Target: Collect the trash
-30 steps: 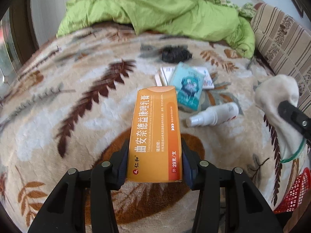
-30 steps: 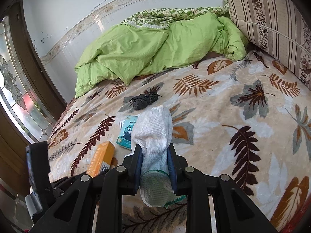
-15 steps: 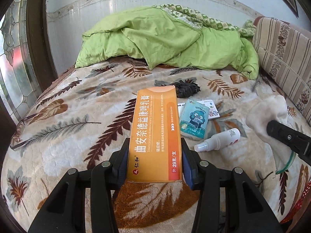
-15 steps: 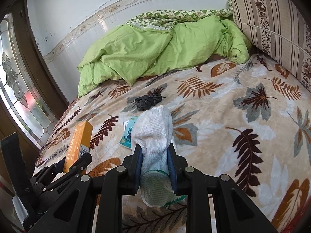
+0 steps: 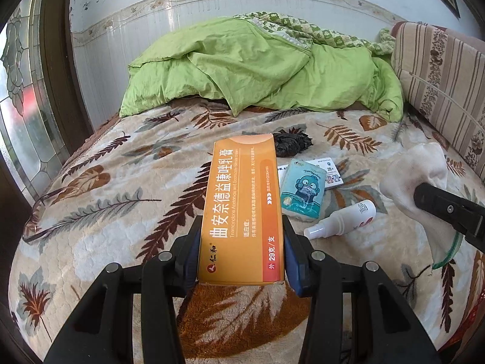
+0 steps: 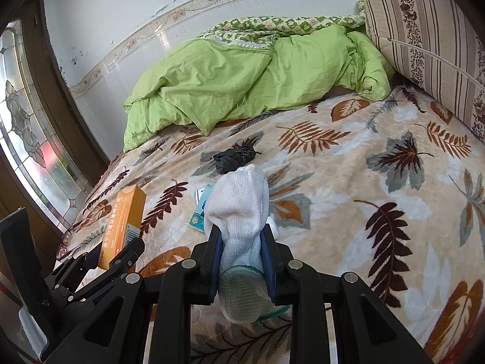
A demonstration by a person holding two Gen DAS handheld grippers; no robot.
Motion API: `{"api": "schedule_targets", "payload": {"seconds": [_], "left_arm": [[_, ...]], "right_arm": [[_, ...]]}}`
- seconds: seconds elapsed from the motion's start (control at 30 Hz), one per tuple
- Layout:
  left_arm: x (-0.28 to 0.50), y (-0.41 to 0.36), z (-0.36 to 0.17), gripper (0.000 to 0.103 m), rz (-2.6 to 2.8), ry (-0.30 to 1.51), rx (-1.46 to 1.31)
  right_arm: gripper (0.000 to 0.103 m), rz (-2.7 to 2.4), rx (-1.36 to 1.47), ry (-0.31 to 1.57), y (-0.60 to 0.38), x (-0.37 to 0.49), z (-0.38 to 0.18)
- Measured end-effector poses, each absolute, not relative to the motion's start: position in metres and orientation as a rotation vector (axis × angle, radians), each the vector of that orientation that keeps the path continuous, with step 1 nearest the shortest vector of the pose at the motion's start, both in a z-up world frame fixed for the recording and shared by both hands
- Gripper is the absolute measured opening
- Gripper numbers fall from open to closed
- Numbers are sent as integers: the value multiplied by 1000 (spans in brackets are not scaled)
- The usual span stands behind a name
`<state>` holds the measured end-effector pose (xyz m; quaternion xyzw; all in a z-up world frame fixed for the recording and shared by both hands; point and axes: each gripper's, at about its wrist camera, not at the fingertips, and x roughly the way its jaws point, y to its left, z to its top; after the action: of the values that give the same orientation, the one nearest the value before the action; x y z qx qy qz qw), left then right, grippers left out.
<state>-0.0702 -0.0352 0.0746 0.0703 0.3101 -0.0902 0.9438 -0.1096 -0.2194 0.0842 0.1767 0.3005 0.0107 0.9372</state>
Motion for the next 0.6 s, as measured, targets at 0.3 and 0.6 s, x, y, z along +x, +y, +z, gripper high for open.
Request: {"api": "schedule_targets", "payload": {"seconds": [0.3, 0.6], "left_arm": [[-71, -36, 75, 46, -186, 631, 147], [-72, -38, 75, 46, -186, 630, 148]], "right_arm": [[26, 23, 363, 615, -219, -109, 84], [26, 23, 363, 614, -219, -110, 84]]}}
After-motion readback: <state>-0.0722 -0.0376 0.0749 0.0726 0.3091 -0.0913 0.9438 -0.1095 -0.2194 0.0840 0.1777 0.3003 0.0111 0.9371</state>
